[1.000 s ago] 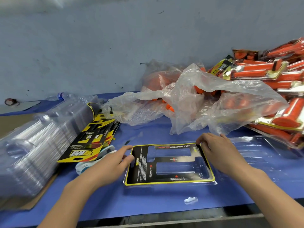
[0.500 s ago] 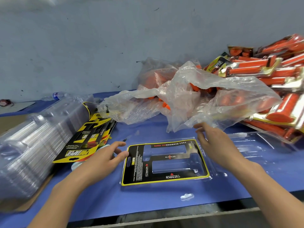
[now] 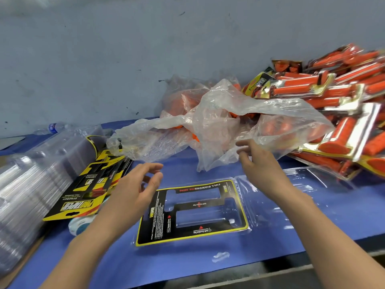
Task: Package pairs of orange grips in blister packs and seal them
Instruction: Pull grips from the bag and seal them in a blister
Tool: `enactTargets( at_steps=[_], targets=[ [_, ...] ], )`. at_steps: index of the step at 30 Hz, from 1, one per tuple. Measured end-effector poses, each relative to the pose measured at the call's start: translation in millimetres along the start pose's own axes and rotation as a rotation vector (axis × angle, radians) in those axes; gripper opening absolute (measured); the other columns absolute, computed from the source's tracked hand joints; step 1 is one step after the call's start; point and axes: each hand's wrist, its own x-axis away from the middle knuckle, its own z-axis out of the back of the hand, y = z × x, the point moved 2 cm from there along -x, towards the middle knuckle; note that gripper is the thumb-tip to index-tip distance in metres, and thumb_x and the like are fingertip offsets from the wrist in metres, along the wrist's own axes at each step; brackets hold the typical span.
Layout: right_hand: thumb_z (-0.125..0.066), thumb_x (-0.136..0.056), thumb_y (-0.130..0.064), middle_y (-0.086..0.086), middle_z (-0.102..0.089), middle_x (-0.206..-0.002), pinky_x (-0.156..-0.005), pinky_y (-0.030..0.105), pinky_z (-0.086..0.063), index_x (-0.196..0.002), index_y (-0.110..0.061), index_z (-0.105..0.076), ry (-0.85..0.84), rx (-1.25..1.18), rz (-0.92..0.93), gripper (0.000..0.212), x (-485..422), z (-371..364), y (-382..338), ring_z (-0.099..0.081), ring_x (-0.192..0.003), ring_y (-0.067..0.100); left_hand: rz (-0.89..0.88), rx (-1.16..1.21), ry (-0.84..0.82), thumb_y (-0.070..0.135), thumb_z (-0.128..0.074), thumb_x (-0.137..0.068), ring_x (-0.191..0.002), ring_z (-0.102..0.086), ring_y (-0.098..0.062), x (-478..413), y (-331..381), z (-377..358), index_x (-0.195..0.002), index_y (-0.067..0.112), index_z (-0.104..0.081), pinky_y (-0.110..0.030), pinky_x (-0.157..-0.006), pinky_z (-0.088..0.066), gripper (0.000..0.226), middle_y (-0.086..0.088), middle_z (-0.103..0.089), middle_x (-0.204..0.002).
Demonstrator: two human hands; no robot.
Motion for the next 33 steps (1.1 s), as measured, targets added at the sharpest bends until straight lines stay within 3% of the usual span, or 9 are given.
enactTargets(
  at_steps=[3, 5, 8, 11, 15, 19, 26, 30, 33],
  targets=[
    [-0.040, -0.098, -0.020, -0.004, -0.065, -0.113, -0.077, 0.029, -0.050, -0.122, -0.028, -0.055, 0.037, -0.237, -0.097, 0.029, -13.7, 7.5, 0.5, -0.060, -0.091, 0.011, -0.068, 0.101, -0.023, 0.031, -0.053, -0.099, -0.094, -0.057, 0.005, -22.7, 39.1, -26.2, -0.114, 0.034, -0.061, -0.005, -0.072, -0.042, 0.018, 0.020, -0.061, -0.102],
    [-0.041, -0.097, -0.018, -0.004, -0.063, -0.118, -0.078, 0.019, -0.046, -0.125, -0.025, -0.055, 0.056, -0.363, -0.141, 0.031, -23.6, 12.9, 1.7, -0.059, -0.099, 0.009, -0.085, 0.142, -0.094, 0.028, -0.052, -0.100, -0.096, -0.058, 0.001, -46.5, 60.5, -51.1, -0.120, 0.026, -0.062, -0.007, -0.075, -0.043, 0.022, 0.018, -0.061, -0.105],
    [-0.045, -0.097, -0.017, -0.001, -0.062, -0.121, -0.097, 0.033, -0.046, -0.126, -0.026, -0.055, 0.060, -0.534, -0.246, 0.032, -37.5, 19.1, 9.0, -0.057, -0.110, 0.016, -0.084, 0.148, -0.180, 0.027, -0.050, -0.102, -0.099, -0.059, -0.004, -89.1, 84.7, -89.7, -0.125, 0.021, -0.060, -0.005, -0.075, -0.042, 0.026, 0.011, -0.062, -0.109],
    [-0.048, -0.095, -0.016, 0.001, -0.061, -0.124, -0.104, 0.041, -0.044, -0.120, -0.027, -0.055, 0.074, -0.667, -0.335, 0.028, -48.2, 19.2, 16.5, -0.056, -0.116, 0.019, -0.113, 0.083, -0.199, 0.023, -0.049, -0.102, -0.099, -0.061, -0.012, -125.0, 102.9, -115.5, -0.121, 0.017, -0.062, -0.020, -0.085, -0.047, 0.024, 0.003, -0.065, -0.113],
    [-0.044, -0.095, -0.013, 0.004, -0.062, -0.121, -0.104, 0.042, -0.045, -0.124, -0.020, -0.056, 0.063, -0.676, -0.372, 0.032, -55.9, 11.6, 18.0, -0.058, -0.114, 0.023, -0.132, 0.131, -0.249, 0.011, -0.046, -0.099, -0.088, -0.067, -0.017, -135.3, 102.4, -125.5, -0.105, 0.018, -0.068, -0.037, -0.081, -0.056, 0.024, 0.000, -0.071, -0.097],
    [-0.042, -0.095, -0.014, 0.007, -0.064, -0.112, -0.087, 0.035, -0.047, -0.107, -0.024, -0.055, 0.046, -0.717, -0.358, 0.019, -56.5, -1.7, 9.7, -0.060, -0.100, 0.024, -0.125, 0.115, -0.295, 0.000, -0.044, -0.092, -0.081, -0.066, -0.010, -116.0, 78.8, -111.8, -0.094, 0.019, -0.072, -0.033, -0.070, -0.057, 0.034, 0.005, -0.072, -0.092],
    [-0.041, -0.095, -0.012, 0.000, -0.062, -0.095, -0.067, 0.028, -0.044, -0.109, -0.022, -0.056, 0.038, -0.767, -0.320, 0.023, -49.3, -31.1, -26.6, -0.058, -0.081, 0.017, -0.004, 0.147, -0.353, -0.001, -0.041, -0.096, -0.080, -0.067, -0.013, -73.4, 36.7, -65.7, -0.094, 0.020, -0.070, -0.036, -0.068, -0.059, 0.036, 0.002, -0.071, -0.091],
    [-0.042, -0.095, -0.013, 0.003, -0.063, -0.106, -0.079, 0.034, -0.048, -0.109, -0.023, -0.055, 0.018, -0.754, -0.302, 0.022, -47.4, -39.6, -40.8, -0.062, -0.094, 0.022, -0.034, 0.224, -0.367, 0.000, -0.040, -0.098, -0.081, -0.068, -0.017, -64.9, 42.7, -50.1, -0.100, 0.018, -0.069, -0.032, -0.069, -0.059, 0.034, 0.002, -0.072, -0.092],
    [-0.042, -0.095, -0.012, 0.001, -0.062, -0.098, -0.078, 0.033, -0.048, -0.106, -0.022, -0.056, 0.018, -0.813, -0.320, 0.021, -49.7, -36.2, -40.1, -0.060, -0.087, 0.020, -0.077, 0.281, -0.348, 0.003, -0.040, -0.100, -0.084, -0.068, -0.016, -71.5, 58.5, -53.3, -0.106, 0.015, -0.068, -0.029, -0.072, -0.059, 0.031, -0.001, -0.071, -0.097]
  ],
)
